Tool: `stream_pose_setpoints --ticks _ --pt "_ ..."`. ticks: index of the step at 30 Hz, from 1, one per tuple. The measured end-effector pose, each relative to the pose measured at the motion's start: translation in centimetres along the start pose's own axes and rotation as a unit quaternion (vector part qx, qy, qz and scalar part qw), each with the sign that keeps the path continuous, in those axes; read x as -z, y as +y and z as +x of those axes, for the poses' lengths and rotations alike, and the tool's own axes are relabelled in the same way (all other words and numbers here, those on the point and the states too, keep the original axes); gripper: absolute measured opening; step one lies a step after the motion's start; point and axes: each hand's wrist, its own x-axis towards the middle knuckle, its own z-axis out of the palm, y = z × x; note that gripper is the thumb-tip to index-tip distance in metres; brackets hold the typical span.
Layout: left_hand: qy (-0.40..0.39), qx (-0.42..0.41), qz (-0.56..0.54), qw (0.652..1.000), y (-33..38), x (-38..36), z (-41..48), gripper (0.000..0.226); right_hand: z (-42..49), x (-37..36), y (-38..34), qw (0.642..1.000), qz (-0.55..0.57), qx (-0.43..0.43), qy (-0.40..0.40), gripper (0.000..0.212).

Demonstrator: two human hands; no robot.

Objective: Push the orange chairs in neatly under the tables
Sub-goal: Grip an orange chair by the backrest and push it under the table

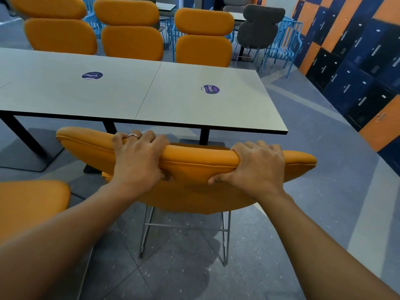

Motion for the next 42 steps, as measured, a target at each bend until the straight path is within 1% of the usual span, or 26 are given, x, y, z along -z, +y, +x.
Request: stream_pose_setpoints --ticks 5,9,12,14,15,19,27,32,38,42 --pt "-0.024 0.015 -0.001 1.000 -1.6 0.1 0.2 0.073 0.3 0.1 -2.2 1.000 -0.006 -0.016 -0.026 0.082" --pt "-0.013 0.015 0.001 1.000 -1.7 0.0 -0.5 0.072 -0.2 0.5 -2.7 0.998 -0.009 -0.028 -0.062 0.082" --pt "0.005 0.006 -0.002 1.000 -1.9 -0.3 -1.9 0.072 -0.6 1.2 -2.6 0.990 -0.004 -0.014 -0.138 0.084" --pt "0.002 0.005 -0.007 1.000 -1.7 -0.2 -2.6 0.072 -0.6 2.0 -2.2 0.981 0.001 -0.002 -0.193 0.085" --pt "-0.003 0.007 -0.010 1.000 -1.6 0.0 -2.9 0.073 -0.6 2.3 -2.1 0.978 0.004 0.000 -0.208 0.085" --pt "-0.023 0.014 -0.028 0.999 -1.8 0.6 -3.4 0.070 -1.4 2.8 -2.9 0.977 -0.005 -0.021 -0.210 0.077" --pt "-0.034 -0.022 -0.067 0.997 -2.9 1.3 -3.6 0.064 -3.0 3.5 -4.0 0.976 -0.011 -0.063 -0.206 0.067" --pt "-0.024 -0.033 -0.075 0.996 -3.0 0.9 -3.0 0.063 -2.5 3.7 -4.0 0.974 -0.015 -0.068 -0.217 0.067" --pt "-0.028 -0.026 -0.076 0.996 -3.4 0.4 0.2 0.066 0.2 3.4 -3.3 0.975 0.002 -0.070 -0.211 0.076" --pt "-0.023 -0.026 -0.082 0.996 -3.4 -0.5 2.0 0.066 1.9 2.8 -2.6 0.975 -0.004 -0.070 -0.212 0.077"
